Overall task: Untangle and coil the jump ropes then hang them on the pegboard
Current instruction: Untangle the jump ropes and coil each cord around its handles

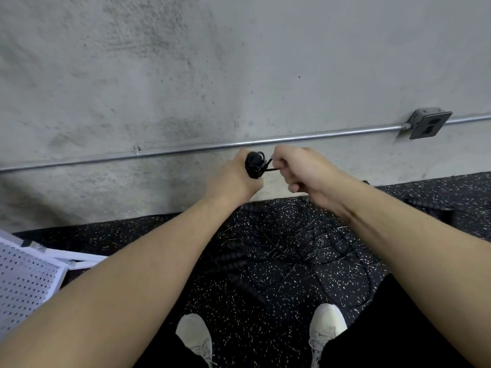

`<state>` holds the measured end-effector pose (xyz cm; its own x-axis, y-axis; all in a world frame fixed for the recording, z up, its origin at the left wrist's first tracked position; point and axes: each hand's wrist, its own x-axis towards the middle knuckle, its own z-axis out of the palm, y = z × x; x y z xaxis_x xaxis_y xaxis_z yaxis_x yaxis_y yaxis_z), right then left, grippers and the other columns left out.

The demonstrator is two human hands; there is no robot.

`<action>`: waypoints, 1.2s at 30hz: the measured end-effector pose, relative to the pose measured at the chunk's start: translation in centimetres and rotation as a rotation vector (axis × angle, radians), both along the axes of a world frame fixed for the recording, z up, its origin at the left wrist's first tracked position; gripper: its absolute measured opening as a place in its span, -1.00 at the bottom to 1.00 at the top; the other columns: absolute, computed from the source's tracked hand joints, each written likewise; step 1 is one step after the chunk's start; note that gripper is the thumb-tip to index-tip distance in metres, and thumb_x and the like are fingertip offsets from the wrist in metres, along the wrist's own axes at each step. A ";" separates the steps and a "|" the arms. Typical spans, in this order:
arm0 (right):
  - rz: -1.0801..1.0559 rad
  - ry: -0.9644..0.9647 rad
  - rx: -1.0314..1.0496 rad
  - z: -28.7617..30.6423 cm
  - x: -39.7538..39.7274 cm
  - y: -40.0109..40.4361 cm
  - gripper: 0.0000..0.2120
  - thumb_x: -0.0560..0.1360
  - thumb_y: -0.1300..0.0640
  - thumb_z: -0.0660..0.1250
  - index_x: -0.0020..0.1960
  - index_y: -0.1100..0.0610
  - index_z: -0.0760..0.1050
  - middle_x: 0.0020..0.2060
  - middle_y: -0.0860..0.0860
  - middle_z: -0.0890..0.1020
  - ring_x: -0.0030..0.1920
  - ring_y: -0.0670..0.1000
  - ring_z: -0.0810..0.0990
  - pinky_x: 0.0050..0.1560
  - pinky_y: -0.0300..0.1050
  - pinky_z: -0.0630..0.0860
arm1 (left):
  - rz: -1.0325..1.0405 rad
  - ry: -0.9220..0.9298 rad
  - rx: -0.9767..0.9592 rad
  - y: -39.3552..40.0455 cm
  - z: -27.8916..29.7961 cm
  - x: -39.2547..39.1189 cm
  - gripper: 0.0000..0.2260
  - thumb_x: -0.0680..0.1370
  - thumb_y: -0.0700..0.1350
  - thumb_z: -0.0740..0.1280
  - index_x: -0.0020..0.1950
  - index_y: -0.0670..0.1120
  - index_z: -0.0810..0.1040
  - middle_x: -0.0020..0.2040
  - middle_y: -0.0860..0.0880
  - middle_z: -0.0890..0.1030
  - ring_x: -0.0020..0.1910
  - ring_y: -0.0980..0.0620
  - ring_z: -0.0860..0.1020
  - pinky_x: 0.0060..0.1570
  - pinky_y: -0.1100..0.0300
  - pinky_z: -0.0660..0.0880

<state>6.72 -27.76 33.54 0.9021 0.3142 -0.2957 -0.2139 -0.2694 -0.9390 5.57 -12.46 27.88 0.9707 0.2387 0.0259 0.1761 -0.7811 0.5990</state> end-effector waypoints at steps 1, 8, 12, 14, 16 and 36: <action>-0.031 0.047 0.048 -0.1 0.4 -0.2 -0.75 0.50 0.12 0.22 -0.36 0.02 0.34 -0.55 -0.12 0.21 -0.52 -0.07 0.12 -0.53 -0.23 0.13 | -0.012 0.008 0.004 -0.2 -0.1 -0.2 -0.79 0.42 0.04 0.30 0.04 0.16 0.45 -0.20 0.07 0.62 -0.25 -0.01 0.63 -0.21 0.00 0.62; -0.081 0.225 0.152 -1.4 1.6 -0.8 -0.71 0.52 0.16 0.18 -0.37 0.02 0.31 -0.59 -0.14 0.15 -0.61 -0.12 0.05 -0.65 -0.31 0.09 | -0.111 0.111 0.188 -0.8 -0.5 -1.5 -0.53 0.46 0.05 0.45 0.33 0.12 0.39 0.02 0.00 0.64 -0.08 -0.09 0.58 -0.10 0.07 0.54; -0.115 0.242 0.212 -1.4 1.5 -0.6 -0.74 0.53 0.15 0.20 -0.33 0.03 0.34 -0.58 -0.14 0.15 -0.58 -0.12 0.05 -0.65 -0.32 0.09 | -0.116 0.240 -0.088 -0.3 -0.4 -1.5 -0.47 0.38 0.15 0.52 0.31 0.13 0.48 0.06 0.05 0.66 0.00 -0.02 0.62 0.08 0.07 0.56; -0.126 0.249 0.286 -0.9 1.3 -0.5 -0.77 0.56 0.12 0.23 -0.28 0.05 0.39 -0.57 -0.14 0.15 -0.55 -0.13 0.06 -0.63 -0.34 0.10 | -0.115 0.260 -0.452 0.0 -0.1 -2.4 -0.44 0.30 0.23 0.55 0.25 0.15 0.55 0.04 0.07 0.71 0.02 0.02 0.67 0.17 0.00 0.59; -0.071 0.244 0.318 -0.4 0.8 -0.3 -0.80 0.60 0.06 0.27 -0.19 0.06 0.49 -0.55 -0.14 0.15 -0.53 -0.13 0.07 -0.60 -0.35 0.09 | -0.096 0.218 -0.608 0.4 0.5 -3.8 -0.46 0.33 0.21 0.58 0.25 0.15 0.54 0.02 0.06 0.73 0.01 0.04 0.70 0.15 0.04 0.61; 0.529 0.200 -0.094 -5.6 -4.8 2.0 -0.72 0.56 0.01 0.43 0.25 -0.08 0.50 0.12 -0.03 0.70 0.11 0.01 0.69 0.09 0.00 0.64 | 0.139 0.307 -0.998 3.3 -2.1 -10.0 -0.63 0.63 0.21 0.29 0.37 0.10 0.54 0.21 -0.01 0.69 0.17 -0.07 0.67 0.25 -0.06 0.56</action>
